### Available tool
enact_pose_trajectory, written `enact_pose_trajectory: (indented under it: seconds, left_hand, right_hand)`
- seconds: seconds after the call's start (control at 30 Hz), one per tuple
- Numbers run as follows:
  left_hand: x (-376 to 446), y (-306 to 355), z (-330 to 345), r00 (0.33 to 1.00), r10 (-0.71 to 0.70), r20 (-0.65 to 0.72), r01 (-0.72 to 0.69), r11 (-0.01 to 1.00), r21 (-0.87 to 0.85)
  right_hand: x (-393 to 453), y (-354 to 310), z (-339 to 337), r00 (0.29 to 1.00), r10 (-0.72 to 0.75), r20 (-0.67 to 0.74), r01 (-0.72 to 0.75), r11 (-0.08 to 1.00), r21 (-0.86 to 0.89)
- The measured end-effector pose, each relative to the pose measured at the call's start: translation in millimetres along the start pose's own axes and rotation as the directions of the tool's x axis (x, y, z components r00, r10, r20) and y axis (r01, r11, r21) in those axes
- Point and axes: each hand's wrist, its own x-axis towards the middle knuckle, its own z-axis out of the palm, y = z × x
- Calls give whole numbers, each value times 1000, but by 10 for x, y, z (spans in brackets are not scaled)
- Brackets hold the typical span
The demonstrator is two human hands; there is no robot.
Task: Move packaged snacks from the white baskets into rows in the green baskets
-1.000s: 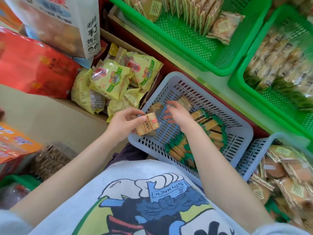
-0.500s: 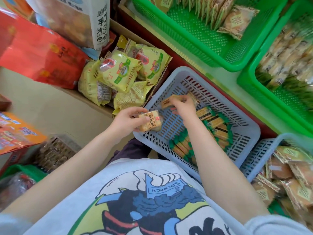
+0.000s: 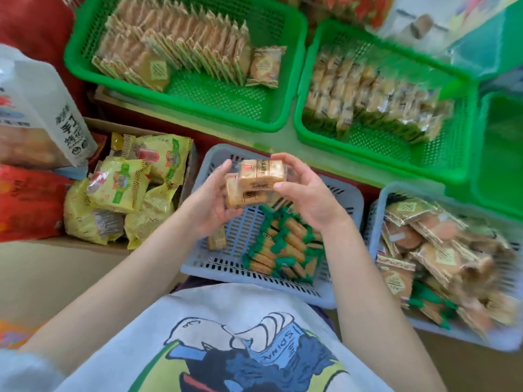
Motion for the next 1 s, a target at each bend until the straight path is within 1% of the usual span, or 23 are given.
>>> enact_pose_trajectory:
  seconds: [0.13, 0.27, 0.37, 0.43, 0.5, 0.53, 0.6, 0.67, 0.7, 0.73, 0.77, 0.8, 0.83, 0.87, 0.9, 0.93, 1.0]
  left_hand:
    - [151, 90, 636, 993, 15, 117, -33, 986, 162]
    - [303, 121, 1172, 985, 27, 169, -67, 971, 231]
    - [460, 108, 1515, 983, 37, 178, -82, 965, 250]
    - [580, 133, 1714, 979, 72, 190, -120, 960, 253]
    - [700, 180, 1875, 977, 125, 174, -170, 946, 276]
    - [758, 201, 1943, 975, 146, 169, -191, 938, 290]
    - [854, 240, 2076, 968, 177, 180, -229, 915, 333]
    - [954, 293, 2173, 957, 227, 181, -285, 852, 439]
    - [1016, 314, 2183, 944, 281, 173, -330, 786, 522]
    - [1101, 329, 2154, 916, 365, 165, -382, 673, 633]
    - [1195, 347, 2093, 866, 472, 165, -408, 476, 779]
    - [1295, 355, 2004, 800, 566, 198, -373, 212, 903]
    - [1377, 358, 1914, 757, 602, 254, -297, -30, 954]
    - [1459, 347, 1821, 759, 582, 291, -218, -194, 957]
    - [1513, 337, 1753, 787, 542, 295, -153, -292, 944]
    - [1559, 318, 1699, 810, 511, 289, -109, -352, 930]
    - [1613, 271, 1659, 819, 492, 296, -71, -425, 902]
  right_hand:
    - [-288, -198, -354, 999, -44, 13, 44, 999, -18]
    - [-496, -348, -711, 993, -85, -85, 83, 996, -21]
    - [-580, -448, -980, 988, -96, -125, 96, 995, -5]
    - [-602, -519, -1147, 983, -67, -169, 81, 994, 75]
    - [-585, -580, -1281, 975, 5, -223, 40, 980, 195]
    - [-562, -618, -1324, 965, 46, -257, 8, 979, 204]
    - [-480, -684, -1381, 946, 104, -308, -72, 991, 114]
    - [-365, -731, -1461, 926, 101, -363, -96, 995, 30]
    - [-305, -747, -1518, 907, 88, -411, -92, 996, 12]
    - [-245, -781, -1582, 878, 75, -472, -87, 996, -3]
    - [-179, -814, -1651, 838, 63, -541, -89, 996, -21]
    - [-117, -858, -1717, 793, 59, -606, -97, 995, -31]
    - [-42, -895, -1789, 746, 66, -663, -118, 992, -34]
    - [42, -936, -1855, 706, 84, -704, -149, 988, -32]
    - [144, -959, -1921, 676, 97, -730, -197, 979, -52]
    - [255, -972, -1970, 656, 108, -747, -262, 961, -90]
    - [501, -953, -2024, 614, 110, -782, -417, 886, -203]
